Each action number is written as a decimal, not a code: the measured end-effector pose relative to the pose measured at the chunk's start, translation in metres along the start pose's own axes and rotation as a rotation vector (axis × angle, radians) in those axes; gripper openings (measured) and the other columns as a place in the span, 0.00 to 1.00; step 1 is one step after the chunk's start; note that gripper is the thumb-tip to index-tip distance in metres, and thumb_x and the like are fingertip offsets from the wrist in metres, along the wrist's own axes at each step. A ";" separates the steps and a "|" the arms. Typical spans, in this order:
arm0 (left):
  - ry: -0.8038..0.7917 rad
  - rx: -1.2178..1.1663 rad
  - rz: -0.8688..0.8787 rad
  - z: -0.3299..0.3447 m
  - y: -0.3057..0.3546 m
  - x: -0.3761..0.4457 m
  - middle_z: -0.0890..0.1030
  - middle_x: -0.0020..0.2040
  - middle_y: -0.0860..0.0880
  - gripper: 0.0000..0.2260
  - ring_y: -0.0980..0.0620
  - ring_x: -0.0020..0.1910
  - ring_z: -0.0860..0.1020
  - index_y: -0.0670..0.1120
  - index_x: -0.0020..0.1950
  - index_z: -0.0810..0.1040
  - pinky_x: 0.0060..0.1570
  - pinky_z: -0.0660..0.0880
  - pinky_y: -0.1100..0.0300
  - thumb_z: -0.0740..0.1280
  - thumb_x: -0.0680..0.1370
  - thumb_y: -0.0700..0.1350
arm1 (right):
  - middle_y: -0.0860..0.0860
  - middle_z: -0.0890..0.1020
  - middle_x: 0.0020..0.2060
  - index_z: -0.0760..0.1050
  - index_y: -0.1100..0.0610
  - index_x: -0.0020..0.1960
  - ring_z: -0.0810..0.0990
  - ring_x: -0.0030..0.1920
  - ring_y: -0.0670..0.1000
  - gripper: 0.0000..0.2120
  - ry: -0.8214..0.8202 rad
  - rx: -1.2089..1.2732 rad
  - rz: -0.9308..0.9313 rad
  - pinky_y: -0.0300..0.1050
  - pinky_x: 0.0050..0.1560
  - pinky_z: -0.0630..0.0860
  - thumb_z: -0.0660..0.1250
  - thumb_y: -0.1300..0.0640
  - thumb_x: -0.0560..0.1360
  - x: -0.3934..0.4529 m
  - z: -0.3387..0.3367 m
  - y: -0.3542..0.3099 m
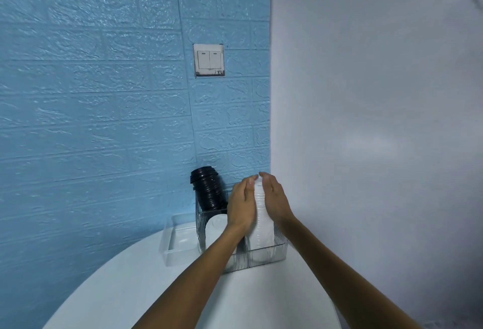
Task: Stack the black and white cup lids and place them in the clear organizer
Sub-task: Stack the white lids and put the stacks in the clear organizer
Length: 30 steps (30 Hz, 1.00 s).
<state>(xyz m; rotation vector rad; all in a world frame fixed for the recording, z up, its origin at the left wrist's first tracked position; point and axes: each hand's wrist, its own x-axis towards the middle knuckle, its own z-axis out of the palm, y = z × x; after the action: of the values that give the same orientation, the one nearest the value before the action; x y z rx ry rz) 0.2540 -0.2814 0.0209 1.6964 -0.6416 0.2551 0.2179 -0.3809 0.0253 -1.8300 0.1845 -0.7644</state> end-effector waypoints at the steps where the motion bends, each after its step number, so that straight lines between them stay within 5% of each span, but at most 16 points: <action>1: -0.009 0.006 0.019 0.000 -0.003 -0.002 0.81 0.64 0.55 0.15 0.54 0.66 0.76 0.55 0.67 0.79 0.69 0.70 0.54 0.55 0.87 0.54 | 0.42 0.79 0.61 0.73 0.44 0.64 0.76 0.64 0.47 0.17 0.001 -0.025 -0.041 0.50 0.71 0.69 0.48 0.44 0.86 0.000 0.002 0.005; 8: -0.041 0.011 0.074 -0.001 -0.018 -0.004 0.80 0.61 0.58 0.16 0.59 0.64 0.76 0.58 0.64 0.77 0.68 0.73 0.50 0.57 0.83 0.63 | 0.41 0.81 0.56 0.73 0.37 0.56 0.77 0.62 0.48 0.14 -0.032 -0.027 -0.120 0.53 0.67 0.73 0.51 0.36 0.81 -0.001 0.000 0.023; 13: -0.053 0.008 0.068 -0.006 -0.026 -0.008 0.79 0.62 0.57 0.20 0.60 0.64 0.76 0.56 0.66 0.77 0.69 0.73 0.52 0.57 0.82 0.64 | 0.39 0.78 0.55 0.72 0.38 0.55 0.76 0.61 0.45 0.10 -0.040 -0.027 -0.130 0.45 0.66 0.72 0.53 0.49 0.86 -0.007 0.005 0.025; 16: -0.065 0.022 0.065 -0.006 -0.025 -0.008 0.79 0.62 0.58 0.22 0.60 0.64 0.76 0.57 0.65 0.77 0.68 0.73 0.52 0.56 0.80 0.67 | 0.42 0.79 0.55 0.72 0.40 0.56 0.76 0.62 0.46 0.10 -0.024 -0.004 -0.100 0.48 0.67 0.73 0.53 0.48 0.86 -0.006 0.006 0.026; 21: -0.104 0.066 0.051 -0.008 -0.022 -0.007 0.78 0.64 0.57 0.18 0.61 0.64 0.76 0.57 0.66 0.76 0.68 0.73 0.53 0.58 0.83 0.63 | 0.48 0.75 0.66 0.69 0.47 0.68 0.73 0.67 0.48 0.14 -0.065 -0.004 -0.042 0.52 0.74 0.68 0.51 0.47 0.86 -0.011 0.004 0.019; 24: -0.177 0.152 0.021 -0.017 -0.013 0.001 0.77 0.65 0.56 0.18 0.57 0.63 0.76 0.57 0.67 0.76 0.66 0.73 0.52 0.60 0.82 0.64 | 0.50 0.62 0.78 0.53 0.52 0.80 0.62 0.76 0.48 0.23 -0.109 -0.002 0.017 0.48 0.79 0.58 0.49 0.50 0.87 -0.015 -0.004 0.011; 27: -0.238 0.186 -0.007 -0.027 0.001 0.010 0.79 0.62 0.56 0.25 0.57 0.59 0.78 0.59 0.63 0.77 0.63 0.74 0.54 0.63 0.73 0.71 | 0.48 0.55 0.79 0.43 0.55 0.82 0.55 0.80 0.47 0.28 -0.170 -0.003 0.080 0.40 0.78 0.52 0.49 0.50 0.87 -0.015 -0.014 0.005; 30: -0.252 0.134 -0.067 -0.031 0.011 0.016 0.81 0.57 0.59 0.27 0.59 0.55 0.80 0.58 0.57 0.79 0.60 0.77 0.57 0.69 0.64 0.71 | 0.42 0.56 0.78 0.51 0.52 0.82 0.57 0.77 0.42 0.28 -0.224 0.034 0.116 0.40 0.78 0.51 0.53 0.46 0.86 -0.011 -0.020 0.004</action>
<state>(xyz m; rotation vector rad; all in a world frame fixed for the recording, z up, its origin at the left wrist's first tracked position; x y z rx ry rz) 0.2669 -0.2572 0.0454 1.8934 -0.7649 0.0359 0.1985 -0.3935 0.0209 -1.8402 0.1299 -0.4749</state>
